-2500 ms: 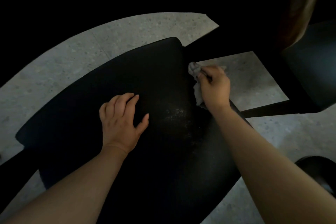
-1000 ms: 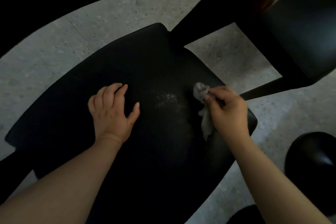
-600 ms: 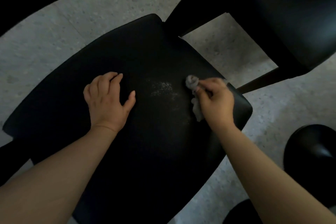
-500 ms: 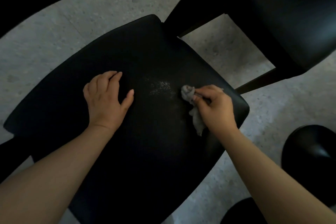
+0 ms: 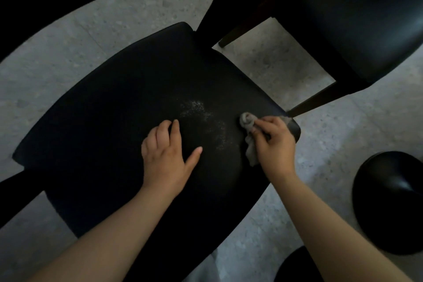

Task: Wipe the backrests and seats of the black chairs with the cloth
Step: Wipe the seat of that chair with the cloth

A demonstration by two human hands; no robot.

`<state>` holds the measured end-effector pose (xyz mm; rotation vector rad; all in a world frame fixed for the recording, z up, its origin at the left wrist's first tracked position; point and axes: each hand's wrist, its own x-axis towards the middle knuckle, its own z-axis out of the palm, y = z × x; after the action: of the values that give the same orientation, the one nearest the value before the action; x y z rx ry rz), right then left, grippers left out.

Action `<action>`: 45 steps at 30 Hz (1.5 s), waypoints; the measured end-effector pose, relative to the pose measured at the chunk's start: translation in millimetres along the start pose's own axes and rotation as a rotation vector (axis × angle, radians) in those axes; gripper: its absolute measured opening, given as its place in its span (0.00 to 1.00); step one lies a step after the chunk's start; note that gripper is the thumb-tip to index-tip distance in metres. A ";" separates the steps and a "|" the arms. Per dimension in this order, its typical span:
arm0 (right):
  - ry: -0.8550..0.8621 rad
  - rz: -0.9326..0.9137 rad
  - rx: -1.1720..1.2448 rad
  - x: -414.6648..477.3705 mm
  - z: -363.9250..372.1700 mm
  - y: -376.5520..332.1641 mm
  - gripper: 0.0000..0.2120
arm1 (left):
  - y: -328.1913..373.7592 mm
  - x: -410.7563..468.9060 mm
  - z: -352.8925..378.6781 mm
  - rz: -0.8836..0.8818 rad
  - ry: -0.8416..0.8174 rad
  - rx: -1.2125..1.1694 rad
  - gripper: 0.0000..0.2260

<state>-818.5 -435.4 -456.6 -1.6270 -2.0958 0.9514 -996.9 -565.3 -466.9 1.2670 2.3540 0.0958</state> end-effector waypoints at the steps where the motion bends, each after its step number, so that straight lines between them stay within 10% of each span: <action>1: -0.040 -0.006 0.015 -5.3 -2.4 0.5 0.09 | 0.1 -1.2 2.5 0.007 0.005 0.036 0.38; 32: 0.332 0.229 0.144 -12.4 -4.6 50.3 0.09 | -4.5 3.7 18.7 0.017 0.083 0.216 0.39; 45: 0.111 0.011 0.138 -34.1 -29.6 12.6 0.09 | -2.3 1.2 12.3 0.014 0.068 0.218 0.39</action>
<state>-780.9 -456.9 -438.7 -1.5857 -1.9063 0.9632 -994.0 -567.5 -478.9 1.4018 2.4673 -0.1182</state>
